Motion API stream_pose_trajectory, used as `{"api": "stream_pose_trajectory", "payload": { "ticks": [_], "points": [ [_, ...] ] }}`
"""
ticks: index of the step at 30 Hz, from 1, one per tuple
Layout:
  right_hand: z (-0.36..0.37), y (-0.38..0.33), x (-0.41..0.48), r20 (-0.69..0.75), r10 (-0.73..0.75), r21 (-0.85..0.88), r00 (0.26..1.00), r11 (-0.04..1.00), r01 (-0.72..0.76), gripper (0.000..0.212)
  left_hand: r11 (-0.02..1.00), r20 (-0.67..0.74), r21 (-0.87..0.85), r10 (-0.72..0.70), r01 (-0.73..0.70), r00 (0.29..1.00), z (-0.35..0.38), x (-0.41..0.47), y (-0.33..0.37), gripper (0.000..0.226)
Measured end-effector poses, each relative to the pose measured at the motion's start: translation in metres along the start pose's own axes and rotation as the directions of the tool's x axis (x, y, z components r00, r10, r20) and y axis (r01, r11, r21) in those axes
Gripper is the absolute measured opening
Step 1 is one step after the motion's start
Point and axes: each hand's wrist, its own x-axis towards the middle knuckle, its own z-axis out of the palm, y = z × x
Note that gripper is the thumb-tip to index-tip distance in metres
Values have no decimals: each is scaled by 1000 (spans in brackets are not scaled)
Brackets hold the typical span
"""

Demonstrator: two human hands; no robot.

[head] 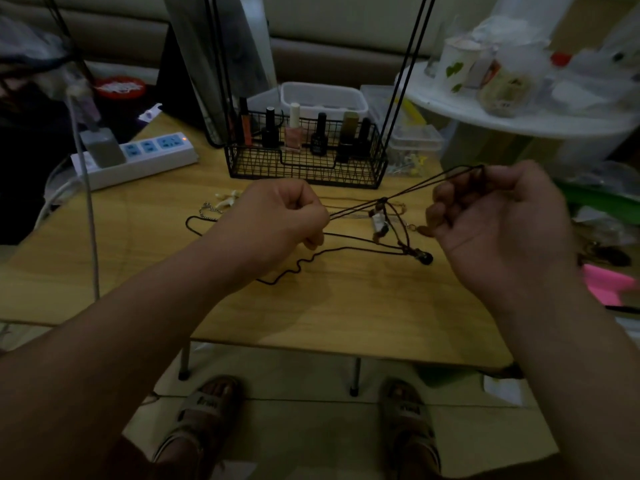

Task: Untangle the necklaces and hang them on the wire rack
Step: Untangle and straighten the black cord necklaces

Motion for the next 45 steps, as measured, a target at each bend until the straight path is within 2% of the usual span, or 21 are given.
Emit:
{"api": "stream_pose_trajectory", "payload": {
  "ticks": [2, 6, 8, 10, 14, 16, 20, 28, 30, 31, 33, 36, 38, 39, 40, 42, 43, 45],
  "points": [
    [1, 3, 0, 25, 32, 64, 999, 997, -33, 6, 1000, 24, 1, 1, -1, 1000, 1, -2, 1, 11],
    [6, 4, 0, 75, 67, 86, 995, 994, -73, 11, 1000, 107, 13, -5, 4, 994, 4, -2, 0, 12],
    [11, 5, -2, 98, 83, 58, 992, 994, -88, 24, 1000, 127, -3, 7, -6, 992, 6, -2, -2, 12],
    [19, 7, -4, 148, 118, 13, 982, 993, -121, 28, 998, 133, -26, 65, -62, 989, 9, -2, -3, 8],
    [34, 16, -7, 251, 190, -99, 949, 980, -170, 18, 976, 289, -155, 194, -154, 937, 24, -4, 0, 31],
    [38, 16, -4, 266, 178, -138, 947, 980, -145, 13, 973, 346, -167, 210, -160, 914, 31, -6, 1, 28],
    [37, 9, 2, 276, 148, -175, 950, 979, -102, 19, 972, 337, -148, 221, -180, 915, 30, -5, 2, 7],
    [22, -2, 6, 247, 135, -324, 960, 945, -50, 14, 982, 254, -145, 156, -122, 955, 16, -4, 1, 14],
    [17, -3, 6, 220, 152, -370, 964, 927, -62, 17, 966, 183, -252, 102, -54, 978, 12, -3, 2, 18],
    [15, -3, 6, 209, 158, -413, 965, 909, -59, 18, 934, 148, -356, 61, -5, 987, 10, -1, 2, 21],
    [11, -3, 6, 197, 174, -528, 965, 848, -46, 18, 810, 111, -582, -18, 80, 994, 5, 3, 3, 25],
    [6, 1, 5, 175, 206, -653, 963, 756, -43, 11, 500, 125, -853, -81, 148, 989, -2, 6, 2, 26],
    [5, 3, 5, 154, 212, -669, 965, 741, -56, 7, 301, 128, -940, -118, 158, 985, -7, 7, 0, 27],
    [5, 4, 6, 139, 204, -658, 969, 750, -64, 6, 260, 131, -952, -137, 163, 982, -11, 9, -1, 28],
    [4, 3, 7, 123, 193, -643, 974, 762, -70, 7, 265, 138, -948, -153, 175, 979, -15, 10, -2, 28],
    [2, 1, 8, 102, 166, -609, 981, 790, -70, 6, 384, 155, -899, -173, 212, 973, -20, 13, -2, 26],
    [1, 0, 9, 102, 152, -586, 983, 808, -65, 6, 475, 156, -850, -185, 227, 970, -21, 14, -3, 26],
    [-1, -4, 10, 108, 129, -508, 986, 860, -57, 7, 718, 128, -657, -195, 231, 972, -18, 14, -4, 28]
  ]
}}
